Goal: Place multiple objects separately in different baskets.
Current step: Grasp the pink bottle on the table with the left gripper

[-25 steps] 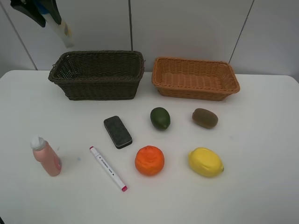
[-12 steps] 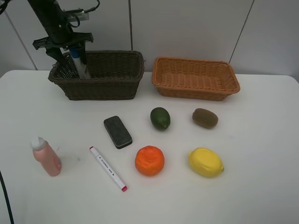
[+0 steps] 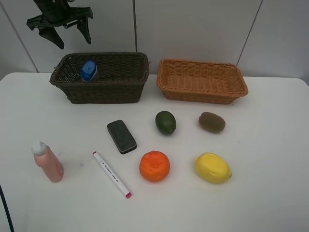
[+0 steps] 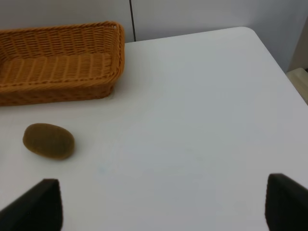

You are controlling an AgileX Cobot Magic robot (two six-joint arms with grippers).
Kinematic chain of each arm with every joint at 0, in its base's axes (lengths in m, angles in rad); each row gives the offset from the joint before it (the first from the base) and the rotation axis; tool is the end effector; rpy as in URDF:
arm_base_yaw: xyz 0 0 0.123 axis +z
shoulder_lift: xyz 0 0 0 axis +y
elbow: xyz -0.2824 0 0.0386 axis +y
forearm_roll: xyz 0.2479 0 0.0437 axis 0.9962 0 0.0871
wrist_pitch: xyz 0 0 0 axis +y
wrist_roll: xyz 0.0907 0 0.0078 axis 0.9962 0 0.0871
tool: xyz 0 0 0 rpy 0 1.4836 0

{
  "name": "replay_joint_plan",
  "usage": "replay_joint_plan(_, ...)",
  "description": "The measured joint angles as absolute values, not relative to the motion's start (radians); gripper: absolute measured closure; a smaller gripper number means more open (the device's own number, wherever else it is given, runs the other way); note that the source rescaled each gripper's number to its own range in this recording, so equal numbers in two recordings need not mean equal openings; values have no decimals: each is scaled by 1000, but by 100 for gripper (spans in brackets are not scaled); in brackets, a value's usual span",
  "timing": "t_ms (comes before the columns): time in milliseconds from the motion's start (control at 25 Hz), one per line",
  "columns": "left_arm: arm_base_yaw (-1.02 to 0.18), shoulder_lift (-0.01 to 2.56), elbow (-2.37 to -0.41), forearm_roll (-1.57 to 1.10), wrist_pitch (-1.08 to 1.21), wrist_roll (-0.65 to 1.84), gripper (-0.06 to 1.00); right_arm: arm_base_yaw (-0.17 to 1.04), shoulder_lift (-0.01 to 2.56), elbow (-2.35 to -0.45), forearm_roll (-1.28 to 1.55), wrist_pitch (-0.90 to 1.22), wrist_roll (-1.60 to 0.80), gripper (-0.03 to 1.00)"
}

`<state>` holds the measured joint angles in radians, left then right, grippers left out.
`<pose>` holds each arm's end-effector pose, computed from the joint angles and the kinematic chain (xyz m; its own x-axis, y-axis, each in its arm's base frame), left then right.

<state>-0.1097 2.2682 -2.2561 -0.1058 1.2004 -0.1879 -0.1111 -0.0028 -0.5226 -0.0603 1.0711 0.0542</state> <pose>0.4945 -0.0635 0.2736 -0.9073 -0.1247 -0.4017 -0.0537 0.9815 -0.1836 -0.0090 -0.0039 0.2827 -0.4351 0.0739 -0.8974 0.1689 0.9856 -0.0007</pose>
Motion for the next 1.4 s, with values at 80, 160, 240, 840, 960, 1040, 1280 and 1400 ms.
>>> replay_joint_plan(80,-110,2206,-2225,-111,1200,-174,-4,-111,-3,-523,-60,1071,54,-2)
replay_joint_plan(160,-110,2127,-2158,-119,1200,-163,-4,-111,-3,-523,-60,1071,54,-2)
replay_joint_plan(240,-110,2019,-2050,-122,1200,-159,-4,-111,-3,-523,-60,1071,54,-2)
replay_joint_plan(840,-110,1300,-1145,-132,1198,-148,-4,-111,-3,-523,-60,1071,54,-2)
replay_joint_plan(960,-110,1231,-1014,-133,1198,-148,-4,-111,-3,-523,-59,1071,54,-2)
replay_joint_plan(1040,-110,1222,-943,-138,1199,-148,-4,-111,-3,-523,-59,1071,54,-2)
replay_joint_plan(1280,-110,1252,-818,-223,1191,-148,-4,-111,-3,-523,-59,1071,54,-2)
replay_joint_plan(1400,-110,1293,-794,-242,1151,-143,-4,-111,-3,-523,-59,1071,54,-2)
